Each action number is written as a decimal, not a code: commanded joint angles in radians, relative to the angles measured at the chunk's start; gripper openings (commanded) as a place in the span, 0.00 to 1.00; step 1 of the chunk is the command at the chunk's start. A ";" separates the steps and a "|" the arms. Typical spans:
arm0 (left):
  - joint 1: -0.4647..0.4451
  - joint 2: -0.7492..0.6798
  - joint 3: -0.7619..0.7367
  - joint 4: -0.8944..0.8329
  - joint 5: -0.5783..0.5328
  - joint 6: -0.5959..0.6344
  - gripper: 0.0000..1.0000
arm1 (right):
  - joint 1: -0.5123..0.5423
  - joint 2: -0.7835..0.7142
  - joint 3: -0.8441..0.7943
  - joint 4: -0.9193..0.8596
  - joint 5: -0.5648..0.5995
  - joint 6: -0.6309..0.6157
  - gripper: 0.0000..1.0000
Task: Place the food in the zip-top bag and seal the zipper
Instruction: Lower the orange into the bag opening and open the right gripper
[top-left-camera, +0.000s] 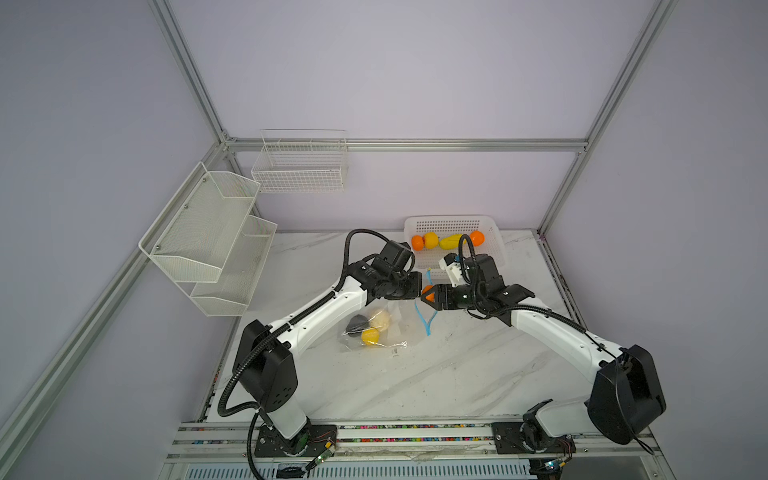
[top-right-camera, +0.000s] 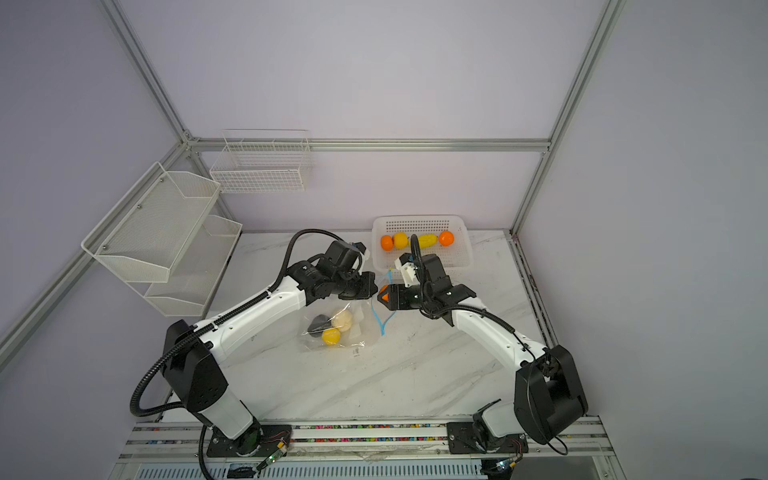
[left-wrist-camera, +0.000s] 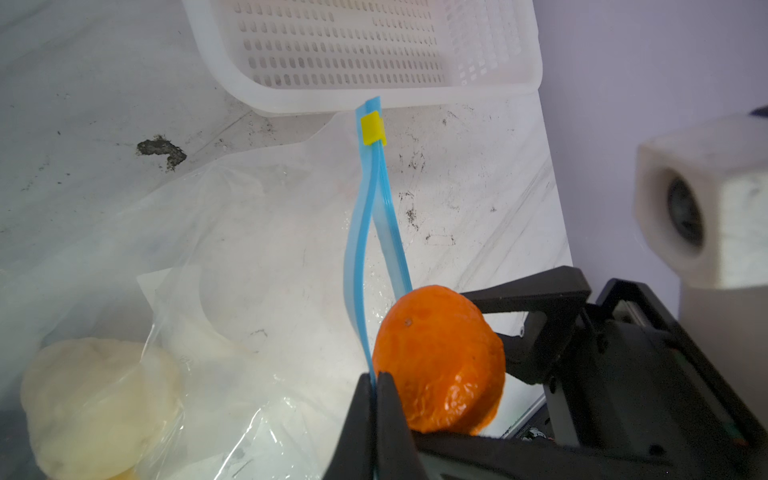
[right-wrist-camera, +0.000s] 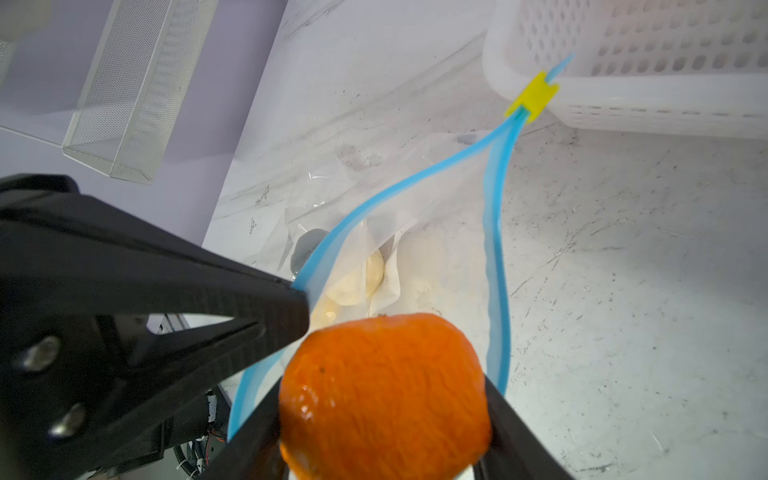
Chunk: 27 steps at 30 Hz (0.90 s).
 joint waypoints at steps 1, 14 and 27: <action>-0.005 -0.032 0.012 0.042 0.003 -0.005 0.00 | 0.010 0.005 -0.009 0.010 -0.002 0.000 0.57; -0.007 -0.035 0.007 0.042 -0.003 -0.007 0.00 | 0.019 0.005 -0.008 0.010 0.008 0.001 0.63; -0.006 -0.032 0.008 0.043 -0.005 -0.006 0.00 | 0.019 0.004 -0.007 0.010 0.009 -0.004 0.72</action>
